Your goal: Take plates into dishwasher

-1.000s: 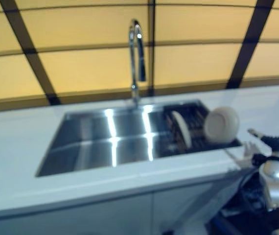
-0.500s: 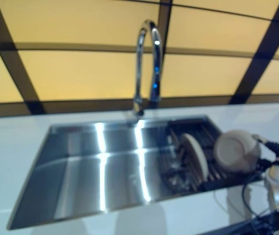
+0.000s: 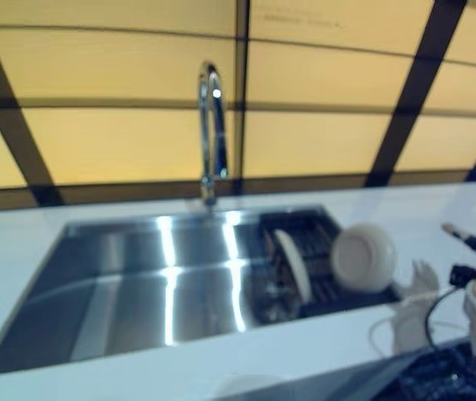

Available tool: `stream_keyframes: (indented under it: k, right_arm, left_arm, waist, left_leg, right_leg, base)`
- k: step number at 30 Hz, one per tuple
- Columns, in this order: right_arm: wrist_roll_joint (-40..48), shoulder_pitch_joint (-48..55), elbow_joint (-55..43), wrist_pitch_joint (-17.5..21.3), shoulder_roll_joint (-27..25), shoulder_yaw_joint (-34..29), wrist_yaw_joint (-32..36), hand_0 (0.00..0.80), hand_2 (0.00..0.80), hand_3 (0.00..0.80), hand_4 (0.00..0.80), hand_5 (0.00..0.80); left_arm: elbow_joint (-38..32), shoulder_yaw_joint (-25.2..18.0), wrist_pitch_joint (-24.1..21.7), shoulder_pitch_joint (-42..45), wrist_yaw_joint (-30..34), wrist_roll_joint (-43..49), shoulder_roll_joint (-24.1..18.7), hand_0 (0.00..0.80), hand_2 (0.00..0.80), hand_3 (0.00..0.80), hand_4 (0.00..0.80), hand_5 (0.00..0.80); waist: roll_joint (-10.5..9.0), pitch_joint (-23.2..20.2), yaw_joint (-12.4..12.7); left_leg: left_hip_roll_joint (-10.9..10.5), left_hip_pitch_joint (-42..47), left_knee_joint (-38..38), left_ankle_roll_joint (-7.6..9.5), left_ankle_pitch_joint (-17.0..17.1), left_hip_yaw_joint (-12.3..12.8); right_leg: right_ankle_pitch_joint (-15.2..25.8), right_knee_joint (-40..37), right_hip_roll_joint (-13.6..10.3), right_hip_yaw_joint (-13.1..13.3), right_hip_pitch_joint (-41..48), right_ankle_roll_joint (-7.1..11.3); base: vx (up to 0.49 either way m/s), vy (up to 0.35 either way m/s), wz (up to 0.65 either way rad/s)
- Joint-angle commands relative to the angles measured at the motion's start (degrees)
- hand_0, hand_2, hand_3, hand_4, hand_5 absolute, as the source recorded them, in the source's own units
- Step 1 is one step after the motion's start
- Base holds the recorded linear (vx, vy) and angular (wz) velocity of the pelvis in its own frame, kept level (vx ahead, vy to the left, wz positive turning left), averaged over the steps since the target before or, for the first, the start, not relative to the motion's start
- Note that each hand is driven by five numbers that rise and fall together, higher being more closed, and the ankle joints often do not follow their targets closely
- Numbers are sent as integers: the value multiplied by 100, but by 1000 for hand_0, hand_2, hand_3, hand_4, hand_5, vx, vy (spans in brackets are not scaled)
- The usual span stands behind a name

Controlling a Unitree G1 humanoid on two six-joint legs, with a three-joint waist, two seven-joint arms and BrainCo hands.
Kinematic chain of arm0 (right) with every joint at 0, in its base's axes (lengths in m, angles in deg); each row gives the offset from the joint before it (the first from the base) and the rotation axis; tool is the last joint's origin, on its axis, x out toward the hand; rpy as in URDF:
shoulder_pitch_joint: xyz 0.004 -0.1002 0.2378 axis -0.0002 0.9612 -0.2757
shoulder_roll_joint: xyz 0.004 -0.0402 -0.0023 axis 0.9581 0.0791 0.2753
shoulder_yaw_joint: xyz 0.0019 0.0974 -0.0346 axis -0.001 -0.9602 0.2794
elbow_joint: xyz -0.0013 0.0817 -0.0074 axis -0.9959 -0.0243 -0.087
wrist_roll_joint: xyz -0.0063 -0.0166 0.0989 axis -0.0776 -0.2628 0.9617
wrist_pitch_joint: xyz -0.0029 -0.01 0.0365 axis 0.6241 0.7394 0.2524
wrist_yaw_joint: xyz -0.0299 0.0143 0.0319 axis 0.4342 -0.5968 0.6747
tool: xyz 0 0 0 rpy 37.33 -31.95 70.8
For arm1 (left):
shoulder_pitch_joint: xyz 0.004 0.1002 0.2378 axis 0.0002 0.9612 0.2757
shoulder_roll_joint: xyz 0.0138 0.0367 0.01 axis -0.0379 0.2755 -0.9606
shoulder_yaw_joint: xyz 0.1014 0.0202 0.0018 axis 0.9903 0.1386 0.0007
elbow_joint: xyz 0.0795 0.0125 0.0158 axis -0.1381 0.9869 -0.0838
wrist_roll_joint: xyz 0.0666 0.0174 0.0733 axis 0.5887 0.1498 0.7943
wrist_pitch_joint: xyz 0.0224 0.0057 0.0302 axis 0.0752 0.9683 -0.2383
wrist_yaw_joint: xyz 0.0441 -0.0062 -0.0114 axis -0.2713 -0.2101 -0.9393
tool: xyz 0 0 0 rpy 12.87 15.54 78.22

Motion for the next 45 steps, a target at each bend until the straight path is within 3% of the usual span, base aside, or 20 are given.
stream_keyframes:
  k: [1,8,14,20,35,45]
  right_arm:
    - [415,-627,129,-2,-334,68,393,0,0,0,0,0]
    - [776,-471,339,-159,-525,17,1167,0,0,0,0,0]
    - [1063,-313,250,-463,-635,110,2480,0,0,0,0,0]
    - [1279,-380,410,-667,-648,257,3016,0,0,0,0,0]
    - [753,-1059,454,-1412,-69,1058,2478,0,0,0,0,0]
    - [766,-1383,453,-1399,241,1324,2037,0,0,0,0,0]
  left_arm:
    - [-101,-95,-68,-572,-66,-170,-164,0,0,0,0,0]
    - [-130,-56,-98,-547,-33,-63,-177,0,0,0,0,0]
    - [-216,-27,-168,-525,-31,27,-194,0,0,0,0,0]
    - [-132,11,-210,-518,-7,108,-207,0,0,0,0,0]
    - [-151,255,-203,-621,15,162,-99,0,0,0,0,0]
    - [-200,432,-171,-691,11,188,-87,0,0,0,0,0]
  waist:
    - [148,11,37]
    - [89,-33,40]
    - [41,-23,27]
    - [11,-29,39]
    - [60,-20,72]
    - [68,30,148]
  left_leg:
    - [-166,354,-419,83,-270,-84]
    - [-57,337,-505,14,-168,-15]
    - [18,326,-517,-65,-143,43]
    - [60,329,-518,-113,-130,92]
    - [50,414,-468,-112,-168,149]
    - [28,424,-433,-79,-189,113]
  right_leg:
    - [867,-23,-148,-72,71,83]
    - [573,-233,42,-112,349,68]
    - [450,-365,135,-182,453,-10]
    - [388,-438,194,-218,551,-66]
    - [262,-466,246,-123,699,-152]
    - [219,-431,217,-113,758,-158]
  base:
    - [48,-127,-9]
    - [38,-102,-1]
    - [7,-76,10]
    - [4,-51,1]
    - [13,3,0]
    - [15,7,0]
